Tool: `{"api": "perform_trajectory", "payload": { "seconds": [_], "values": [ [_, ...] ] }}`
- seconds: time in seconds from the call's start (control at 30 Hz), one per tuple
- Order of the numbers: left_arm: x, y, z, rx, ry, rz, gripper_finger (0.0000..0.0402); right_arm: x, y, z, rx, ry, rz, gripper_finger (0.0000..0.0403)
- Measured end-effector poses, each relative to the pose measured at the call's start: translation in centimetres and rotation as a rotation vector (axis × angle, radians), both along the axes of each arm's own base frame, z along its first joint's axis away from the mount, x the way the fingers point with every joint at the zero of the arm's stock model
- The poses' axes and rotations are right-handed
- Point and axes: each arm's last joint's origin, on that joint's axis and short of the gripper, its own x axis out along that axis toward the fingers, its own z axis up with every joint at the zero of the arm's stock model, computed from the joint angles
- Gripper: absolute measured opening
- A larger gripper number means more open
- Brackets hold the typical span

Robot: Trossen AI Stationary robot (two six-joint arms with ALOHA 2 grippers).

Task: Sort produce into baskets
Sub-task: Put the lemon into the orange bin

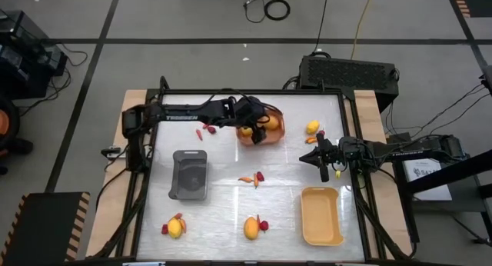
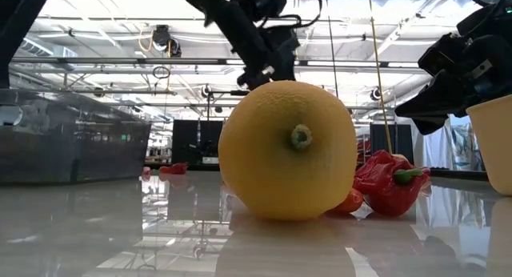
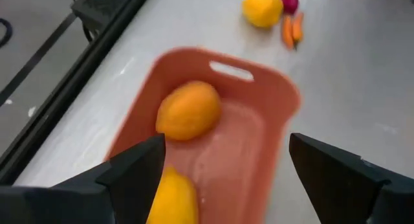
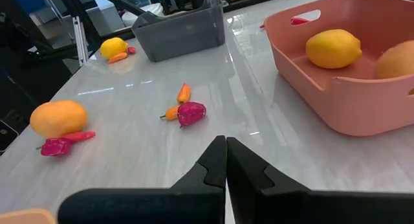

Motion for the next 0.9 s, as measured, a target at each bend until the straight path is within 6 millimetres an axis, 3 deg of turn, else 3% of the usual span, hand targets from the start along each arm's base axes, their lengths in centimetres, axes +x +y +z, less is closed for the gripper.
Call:
{"api": "perform_trajectory", "payload": {
  "seconds": [0.17, 0.43, 0.6, 0.9],
  "values": [
    [-2.4, -2.2, 2.4, -0.031, 0.074, -0.044, 0.0336, 0.0, 0.0, -0.1, 0.017, 0.013, -0.005, 0.0],
    [-6.0, -8.5, 5.1, -0.24, 0.168, -0.107, 0.0336, -0.1, 0.0, -0.2, 0.025, 0.024, -0.008, 0.0],
    [-8.0, -12.1, 5.1, -0.392, 0.281, 0.048, 0.0336, -0.1, 0.0, -0.2, 0.042, 0.024, -0.016, 0.0],
    [-10.9, -18.8, 4.2, -0.512, 0.437, 0.253, 0.0336, -0.1, 0.0, -0.2, 0.051, 0.024, -0.019, 0.0]
  ]
}}
